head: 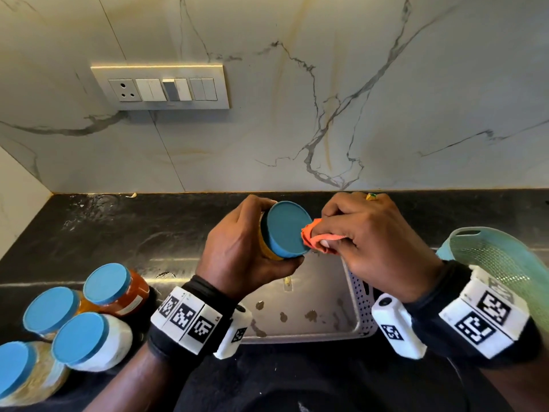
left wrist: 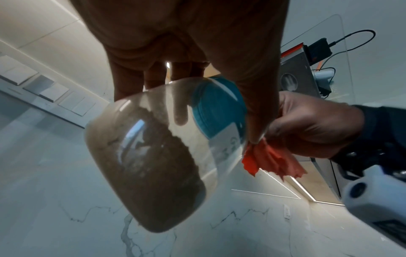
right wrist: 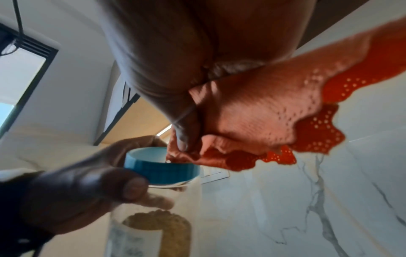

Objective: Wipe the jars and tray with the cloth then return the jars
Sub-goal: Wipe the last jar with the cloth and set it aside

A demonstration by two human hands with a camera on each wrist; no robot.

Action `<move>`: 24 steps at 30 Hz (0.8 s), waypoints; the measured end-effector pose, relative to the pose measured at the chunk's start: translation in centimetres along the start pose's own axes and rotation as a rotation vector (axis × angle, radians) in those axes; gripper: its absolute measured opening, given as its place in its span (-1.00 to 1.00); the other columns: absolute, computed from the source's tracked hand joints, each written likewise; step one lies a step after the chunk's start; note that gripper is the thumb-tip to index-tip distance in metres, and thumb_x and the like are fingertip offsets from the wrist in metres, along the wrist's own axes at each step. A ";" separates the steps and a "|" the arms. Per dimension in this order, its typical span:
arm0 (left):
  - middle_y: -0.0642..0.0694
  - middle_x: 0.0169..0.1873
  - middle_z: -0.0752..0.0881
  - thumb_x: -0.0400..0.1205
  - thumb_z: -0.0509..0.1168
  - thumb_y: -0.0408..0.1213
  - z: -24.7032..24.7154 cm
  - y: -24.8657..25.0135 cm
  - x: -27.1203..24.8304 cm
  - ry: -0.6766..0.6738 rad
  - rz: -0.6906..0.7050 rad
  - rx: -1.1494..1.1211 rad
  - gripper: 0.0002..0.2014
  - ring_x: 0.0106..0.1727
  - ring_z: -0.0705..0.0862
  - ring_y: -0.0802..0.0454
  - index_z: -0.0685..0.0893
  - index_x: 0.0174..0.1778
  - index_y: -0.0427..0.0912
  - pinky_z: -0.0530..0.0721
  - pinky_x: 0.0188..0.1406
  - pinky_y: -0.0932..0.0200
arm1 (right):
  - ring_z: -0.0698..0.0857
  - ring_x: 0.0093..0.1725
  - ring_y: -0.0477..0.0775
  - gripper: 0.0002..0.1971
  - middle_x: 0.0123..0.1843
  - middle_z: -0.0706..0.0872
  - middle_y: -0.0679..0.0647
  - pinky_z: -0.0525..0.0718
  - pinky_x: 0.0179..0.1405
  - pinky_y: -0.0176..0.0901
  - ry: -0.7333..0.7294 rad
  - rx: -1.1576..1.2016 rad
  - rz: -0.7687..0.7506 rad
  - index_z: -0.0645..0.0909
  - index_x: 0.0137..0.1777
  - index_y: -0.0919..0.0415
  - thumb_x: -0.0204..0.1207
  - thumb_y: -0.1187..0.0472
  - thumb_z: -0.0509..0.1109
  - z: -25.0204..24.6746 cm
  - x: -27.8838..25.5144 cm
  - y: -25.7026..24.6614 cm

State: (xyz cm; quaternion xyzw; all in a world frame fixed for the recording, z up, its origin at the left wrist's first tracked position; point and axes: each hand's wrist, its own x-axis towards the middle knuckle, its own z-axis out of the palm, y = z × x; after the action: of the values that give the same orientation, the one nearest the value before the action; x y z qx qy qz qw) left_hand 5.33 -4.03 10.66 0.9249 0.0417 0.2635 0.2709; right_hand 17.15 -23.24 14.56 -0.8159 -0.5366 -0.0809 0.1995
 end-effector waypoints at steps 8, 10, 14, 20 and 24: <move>0.10 0.09 0.75 0.24 0.57 0.30 0.2 0.1 -0.2 -0.068 -0.022 0.008 -0.21 -0.03 0.71 0.16 0.48 0.29 0.03 0.45 -0.14 0.61 | 0.67 -0.12 0.10 -0.83 -0.09 0.70 -0.03 0.58 -0.11 0.07 0.088 0.085 -0.027 0.86 -0.03 -0.01 0.43 0.20 0.50 1.2 3.4 0.8; 0.11 0.08 0.74 0.24 0.50 0.35 0.0 0.0 -0.2 -0.079 -0.020 -0.004 -0.22 -0.05 0.71 0.16 0.44 0.29 0.06 0.55 -0.16 0.53 | 0.69 -0.08 0.10 -0.82 -0.06 0.71 -0.02 0.58 -0.06 0.07 0.096 0.110 -0.063 0.86 -0.02 0.01 0.43 0.23 0.53 1.5 4.0 0.4; 0.10 0.05 0.75 0.27 0.45 0.35 0.0 -0.3 -0.2 -0.058 0.003 0.025 -0.24 -0.07 0.71 0.14 0.49 0.28 -0.01 0.62 -0.20 0.43 | 0.69 -0.08 0.10 -0.82 -0.04 0.72 -0.03 0.48 -0.06 0.00 0.086 0.059 -0.097 0.85 0.00 -0.01 0.45 0.23 0.52 1.5 4.3 -0.1; 0.08 0.07 0.78 0.28 0.49 0.35 0.1 -1.1 -0.1 -0.025 -0.028 0.051 -0.24 -0.02 0.73 0.17 0.52 0.28 -0.02 0.49 -0.15 0.61 | 0.69 -0.12 0.05 -0.91 -0.09 0.71 -0.05 0.68 -0.07 0.14 -0.098 0.117 0.003 0.84 -0.04 0.07 0.51 0.20 0.52 1.1 3.0 1.0; 0.15 0.06 0.80 0.15 0.64 0.22 0.1 -1.5 0.6 0.036 -0.286 -0.361 -0.25 0.07 0.79 0.22 0.54 0.18 0.03 0.79 0.00 0.26 | 0.77 -0.05 -0.07 -0.93 -0.10 0.79 -0.10 0.74 0.10 0.08 -0.079 0.601 0.247 0.81 -0.03 0.01 0.53 0.19 0.55 0.5 1.7 2.0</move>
State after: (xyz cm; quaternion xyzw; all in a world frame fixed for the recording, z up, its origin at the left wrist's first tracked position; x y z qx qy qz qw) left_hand 6.00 -2.67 10.06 0.8413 0.1292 0.2422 0.4657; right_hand 19.60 -22.29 14.18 -0.7819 -0.4406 0.1378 0.4190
